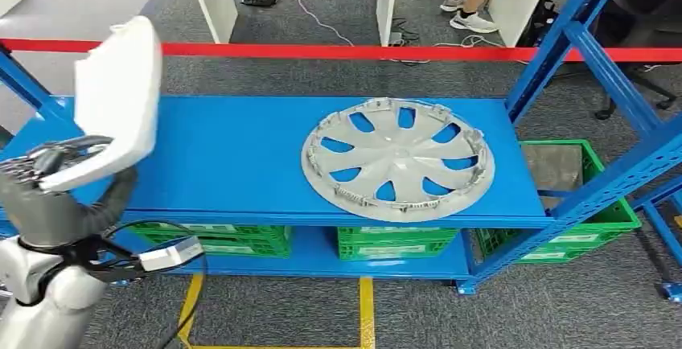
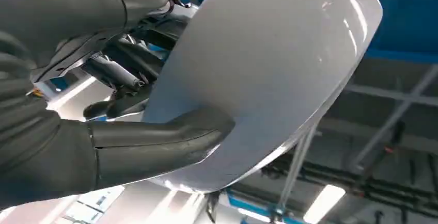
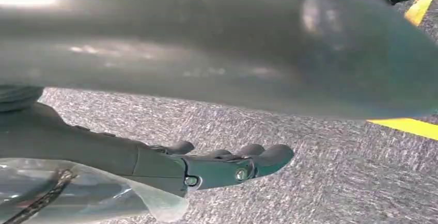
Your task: Take the parts from the cabinet and place them on the table.
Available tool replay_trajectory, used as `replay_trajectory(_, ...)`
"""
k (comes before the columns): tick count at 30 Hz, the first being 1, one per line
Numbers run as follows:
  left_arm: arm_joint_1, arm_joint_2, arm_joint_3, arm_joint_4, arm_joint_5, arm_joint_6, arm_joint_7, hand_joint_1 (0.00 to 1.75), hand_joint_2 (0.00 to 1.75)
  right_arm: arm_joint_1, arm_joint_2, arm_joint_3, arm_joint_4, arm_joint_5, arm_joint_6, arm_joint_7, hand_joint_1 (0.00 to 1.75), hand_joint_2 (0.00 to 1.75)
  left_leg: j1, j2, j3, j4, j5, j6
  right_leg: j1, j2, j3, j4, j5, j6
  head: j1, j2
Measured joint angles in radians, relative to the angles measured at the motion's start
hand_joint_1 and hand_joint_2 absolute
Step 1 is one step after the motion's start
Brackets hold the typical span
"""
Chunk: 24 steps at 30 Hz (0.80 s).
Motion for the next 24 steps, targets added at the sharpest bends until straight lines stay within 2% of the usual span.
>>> replay_trajectory(6, 0.022, -0.036, 0.064, -0.019, 0.010, 0.000, -0.017, 1.75, 1.75, 0.000, 0.000, 0.000, 0.000, 0.000, 0.000, -0.002, 0.00, 0.00, 0.000, 0.000, 0.000, 0.000, 0.000, 0.000, 0.000, 0.000, 0.000, 0.000, 0.000, 0.000, 0.000, 0.000)
replay_trajectory(17, 0.036, -0.060, 0.098, -0.026, 0.018, 0.000, -0.015, 1.75, 1.75, 0.001, 0.000, 0.000, 0.001, -0.004, 0.000, -0.011, 0.00, 0.00, 0.000, 0.000, 0.000, 0.000, 0.000, 0.000, 0.000, 0.000, 0.000, 0.000, 0.000, 0.000, 0.000, 0.000)
replay_trajectory(19, 0.039, -0.059, 0.099, -0.026, 0.016, 0.000, 0.013, 1.75, 1.75, 0.001, 0.000, 0.000, 0.001, -0.006, 0.000, -0.018, 0.00, 0.00, 0.000, 0.000, 0.000, 0.000, 0.000, 0.000, 0.000, 0.000, 0.000, 0.000, 0.000, 0.000, 0.000, 0.000)
replay_trajectory(22, 0.042, -0.044, 0.094, -0.026, 0.000, 0.000, 0.121, 1.75, 1.75, 0.004, 0.000, -0.001, 0.002, -0.003, 0.000, -0.020, 0.00, 0.00, 0.000, 0.000, 0.000, 0.000, 0.000, 0.000, 0.000, 0.000, 0.000, 0.000, 0.000, 0.000, 0.000, 0.000)
replay_trajectory(24, 0.044, -0.037, 0.091, -0.026, -0.010, 0.000, 0.145, 1.75, 1.75, 0.008, 0.000, -0.003, 0.003, 0.006, 0.000, -0.019, 0.00, 0.00, 0.000, 0.000, 0.000, 0.000, 0.000, 0.000, 0.000, 0.000, 0.000, 0.000, 0.000, 0.000, 0.000, 0.000)
